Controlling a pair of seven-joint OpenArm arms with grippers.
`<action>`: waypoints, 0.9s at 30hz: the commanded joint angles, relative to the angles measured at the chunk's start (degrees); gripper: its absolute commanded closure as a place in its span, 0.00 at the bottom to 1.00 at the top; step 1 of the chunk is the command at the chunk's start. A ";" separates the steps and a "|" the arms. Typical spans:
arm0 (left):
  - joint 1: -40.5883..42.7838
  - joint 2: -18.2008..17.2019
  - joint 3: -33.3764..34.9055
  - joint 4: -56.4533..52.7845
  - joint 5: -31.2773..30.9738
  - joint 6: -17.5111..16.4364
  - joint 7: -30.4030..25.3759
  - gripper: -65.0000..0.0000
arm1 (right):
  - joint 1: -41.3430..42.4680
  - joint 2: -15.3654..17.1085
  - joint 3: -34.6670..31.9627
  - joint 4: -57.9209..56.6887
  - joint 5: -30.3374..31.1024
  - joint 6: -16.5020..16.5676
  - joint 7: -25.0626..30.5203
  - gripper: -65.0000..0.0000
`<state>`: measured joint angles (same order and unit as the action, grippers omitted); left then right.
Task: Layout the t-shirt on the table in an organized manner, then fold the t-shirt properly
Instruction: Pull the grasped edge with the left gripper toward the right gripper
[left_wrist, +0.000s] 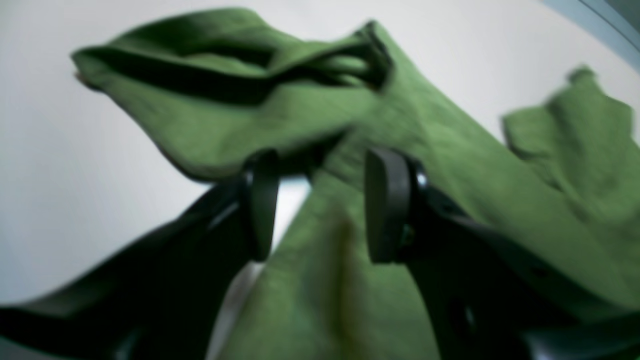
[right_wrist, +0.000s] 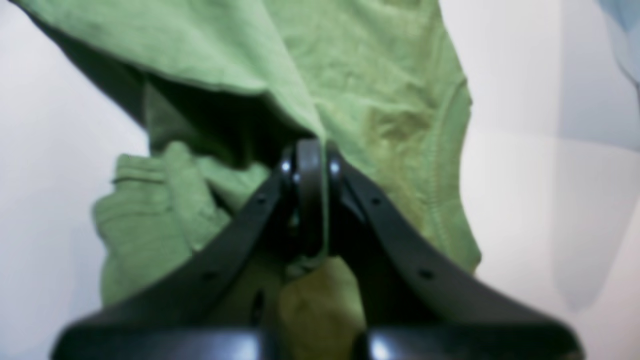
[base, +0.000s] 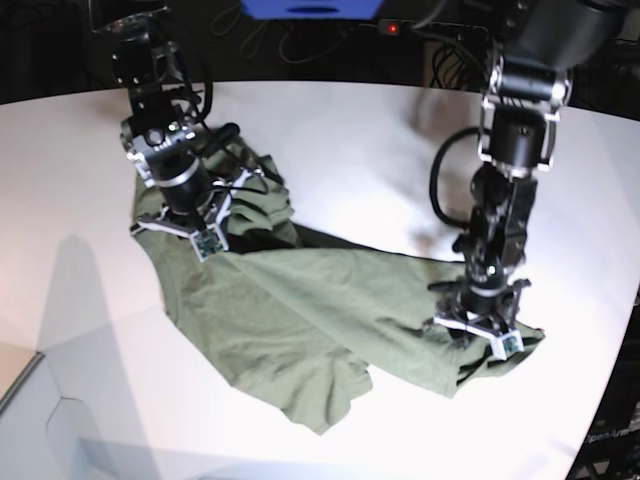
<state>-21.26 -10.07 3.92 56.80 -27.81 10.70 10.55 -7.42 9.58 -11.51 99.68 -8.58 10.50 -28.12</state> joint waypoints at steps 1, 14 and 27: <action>-0.33 -0.44 -0.27 4.00 0.16 -0.28 -1.01 0.58 | 0.78 0.22 0.12 0.94 0.10 -0.17 1.35 1.00; 12.16 -1.67 -0.36 9.89 0.08 -0.28 -0.13 0.58 | 0.87 0.22 0.04 0.94 0.10 -0.17 1.35 1.00; 13.21 -1.14 -6.34 11.12 0.08 -0.28 0.31 0.58 | 0.78 0.31 0.04 0.94 0.10 -0.17 1.35 1.00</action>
<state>-6.83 -10.72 -2.31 66.87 -28.10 10.35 12.19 -7.33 9.67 -11.64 99.68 -8.58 10.52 -28.18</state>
